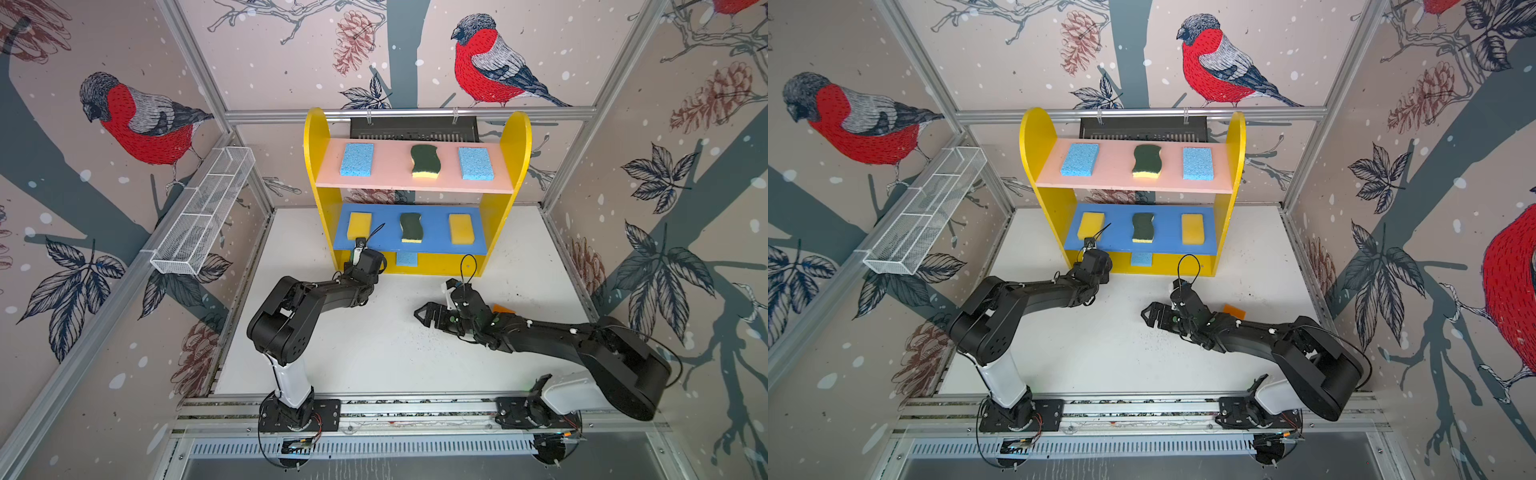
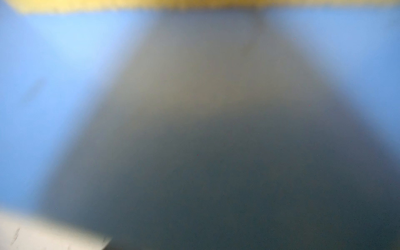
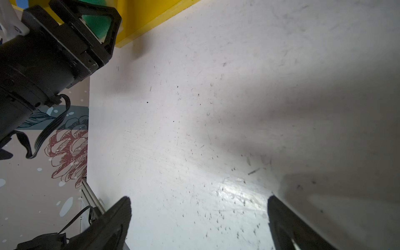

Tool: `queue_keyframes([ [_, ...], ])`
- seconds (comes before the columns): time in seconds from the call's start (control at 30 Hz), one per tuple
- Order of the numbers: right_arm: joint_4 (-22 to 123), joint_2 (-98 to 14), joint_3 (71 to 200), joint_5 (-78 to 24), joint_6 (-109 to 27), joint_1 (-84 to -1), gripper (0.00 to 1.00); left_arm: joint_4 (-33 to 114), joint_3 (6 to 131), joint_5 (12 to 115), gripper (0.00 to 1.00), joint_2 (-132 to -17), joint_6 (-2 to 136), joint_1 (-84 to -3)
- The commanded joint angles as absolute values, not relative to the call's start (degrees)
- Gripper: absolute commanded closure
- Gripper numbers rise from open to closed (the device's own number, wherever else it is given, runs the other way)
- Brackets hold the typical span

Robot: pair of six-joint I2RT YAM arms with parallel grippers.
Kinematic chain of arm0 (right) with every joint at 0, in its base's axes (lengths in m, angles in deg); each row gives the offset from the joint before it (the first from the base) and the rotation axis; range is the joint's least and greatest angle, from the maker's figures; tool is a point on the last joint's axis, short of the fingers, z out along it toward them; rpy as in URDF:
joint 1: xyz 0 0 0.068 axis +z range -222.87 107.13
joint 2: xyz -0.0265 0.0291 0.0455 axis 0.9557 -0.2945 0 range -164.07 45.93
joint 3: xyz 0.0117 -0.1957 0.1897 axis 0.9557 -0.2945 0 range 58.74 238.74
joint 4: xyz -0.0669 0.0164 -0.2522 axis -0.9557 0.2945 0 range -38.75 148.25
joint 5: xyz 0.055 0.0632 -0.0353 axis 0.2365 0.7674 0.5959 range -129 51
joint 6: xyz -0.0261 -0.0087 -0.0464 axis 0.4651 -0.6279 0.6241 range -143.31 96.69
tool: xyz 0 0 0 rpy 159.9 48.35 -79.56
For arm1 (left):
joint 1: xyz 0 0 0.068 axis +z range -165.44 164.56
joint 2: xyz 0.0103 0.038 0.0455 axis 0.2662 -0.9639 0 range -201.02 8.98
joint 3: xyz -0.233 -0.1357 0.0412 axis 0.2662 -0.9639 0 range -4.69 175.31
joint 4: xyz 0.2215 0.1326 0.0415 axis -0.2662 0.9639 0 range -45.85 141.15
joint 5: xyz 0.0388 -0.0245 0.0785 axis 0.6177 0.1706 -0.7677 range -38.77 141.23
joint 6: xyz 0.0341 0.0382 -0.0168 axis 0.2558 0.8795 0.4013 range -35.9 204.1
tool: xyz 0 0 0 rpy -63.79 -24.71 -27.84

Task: Arrange cleaning sponges on a shelf
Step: Place the cleaning sponge on the shelf.

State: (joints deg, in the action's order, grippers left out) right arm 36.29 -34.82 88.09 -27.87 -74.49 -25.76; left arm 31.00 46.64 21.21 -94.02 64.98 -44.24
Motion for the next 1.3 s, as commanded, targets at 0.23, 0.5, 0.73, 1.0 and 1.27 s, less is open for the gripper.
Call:
queue_keyframes([
  [0.23,34.6,-34.8,88.0,-27.4,-74.7,-25.7,0.02,33.9,46.7,20.7,0.32,-95.6,65.1,-44.0],
  [0.5,34.5,-35.1,88.1,-27.3,-75.1,-25.7,0.03,35.0,47.2,20.0,0.30,-96.3,65.2,-44.0],
  [0.73,34.7,-35.2,88.2,-27.2,-75.1,-25.7,0.03,35.6,47.8,20.3,0.30,-97.2,65.1,-44.0],
  [1.0,35.5,-34.8,88.6,-27.7,-75.0,-25.7,0.04,36.3,48.5,20.9,0.29,-98.1,65.5,-43.9],
  [1.27,35.7,-34.9,88.8,-27.7,-74.8,-25.7,0.04,37.2,48.2,20.2,0.28,-98.0,65.3,-44.0],
])
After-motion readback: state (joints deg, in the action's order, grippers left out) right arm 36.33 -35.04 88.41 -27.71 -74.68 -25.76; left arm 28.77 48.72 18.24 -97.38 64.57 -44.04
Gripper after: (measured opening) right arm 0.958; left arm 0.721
